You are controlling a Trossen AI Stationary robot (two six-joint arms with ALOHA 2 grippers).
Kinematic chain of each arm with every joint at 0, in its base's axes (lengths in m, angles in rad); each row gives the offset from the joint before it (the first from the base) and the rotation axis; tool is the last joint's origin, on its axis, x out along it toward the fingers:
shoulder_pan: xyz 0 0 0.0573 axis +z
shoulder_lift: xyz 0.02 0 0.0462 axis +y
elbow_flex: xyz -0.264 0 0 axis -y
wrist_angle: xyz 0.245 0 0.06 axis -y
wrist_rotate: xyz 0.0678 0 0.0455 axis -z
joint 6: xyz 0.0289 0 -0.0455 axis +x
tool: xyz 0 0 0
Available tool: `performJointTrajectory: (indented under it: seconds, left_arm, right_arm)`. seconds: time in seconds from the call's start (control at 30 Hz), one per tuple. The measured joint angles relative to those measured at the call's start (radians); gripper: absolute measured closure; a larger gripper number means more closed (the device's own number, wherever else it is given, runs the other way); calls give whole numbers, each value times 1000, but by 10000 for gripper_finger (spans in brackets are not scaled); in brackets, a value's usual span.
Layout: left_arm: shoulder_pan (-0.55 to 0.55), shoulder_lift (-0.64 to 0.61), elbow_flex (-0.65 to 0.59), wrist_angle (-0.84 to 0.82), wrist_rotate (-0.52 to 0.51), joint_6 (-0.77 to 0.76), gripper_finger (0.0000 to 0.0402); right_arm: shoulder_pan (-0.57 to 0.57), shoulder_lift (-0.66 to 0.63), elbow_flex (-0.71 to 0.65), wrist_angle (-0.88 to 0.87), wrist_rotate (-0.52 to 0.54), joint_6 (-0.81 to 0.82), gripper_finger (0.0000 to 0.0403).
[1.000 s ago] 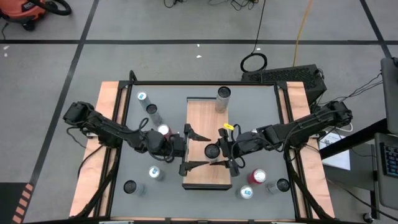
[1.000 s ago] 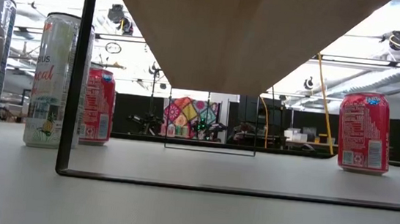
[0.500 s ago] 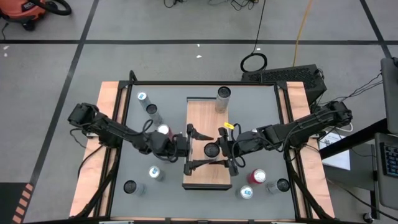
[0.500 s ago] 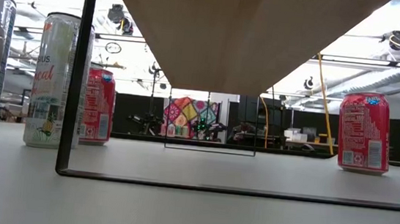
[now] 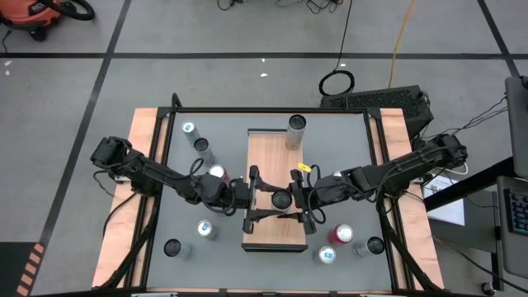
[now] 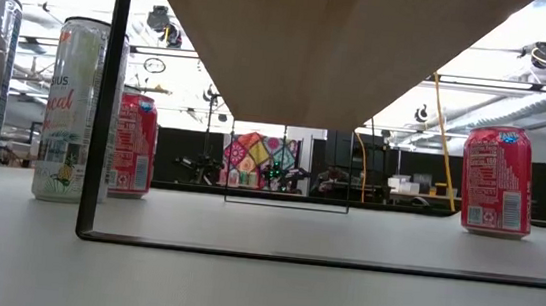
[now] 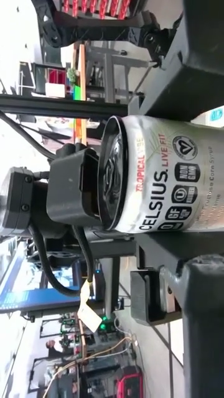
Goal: Place canned beverage on shelf
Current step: Put the right white yellow soda can on the shelf aligned with the other white yellow soda can
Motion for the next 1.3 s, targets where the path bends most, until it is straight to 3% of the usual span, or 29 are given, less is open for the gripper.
performJointTrajectory:
  seconds: [0.17,0.37,0.57,0.73,1.07,1.2,1.3]
  left_arm:
    - [0,0,0,-15,1,-3,165]
    - [-3,0,0,-24,3,-10,161]
    - [-22,0,-1,-13,-25,21,160]
    - [-55,-2,-1,13,-155,57,160]
    - [-107,-8,-1,150,-421,126,160]
    - [-108,-8,-1,148,-540,96,160]
    - [-107,-6,-1,151,-558,71,160]
  right_arm:
    - [1,0,0,-5,1,-1,189]
    - [11,-11,0,-69,2,36,132]
    - [44,-14,2,-148,105,69,84]
    - [109,-16,0,-194,268,105,77]
    - [247,21,-1,-205,709,262,80]
    - [266,62,-1,-128,838,303,80]
    - [265,100,-1,-40,899,302,80]
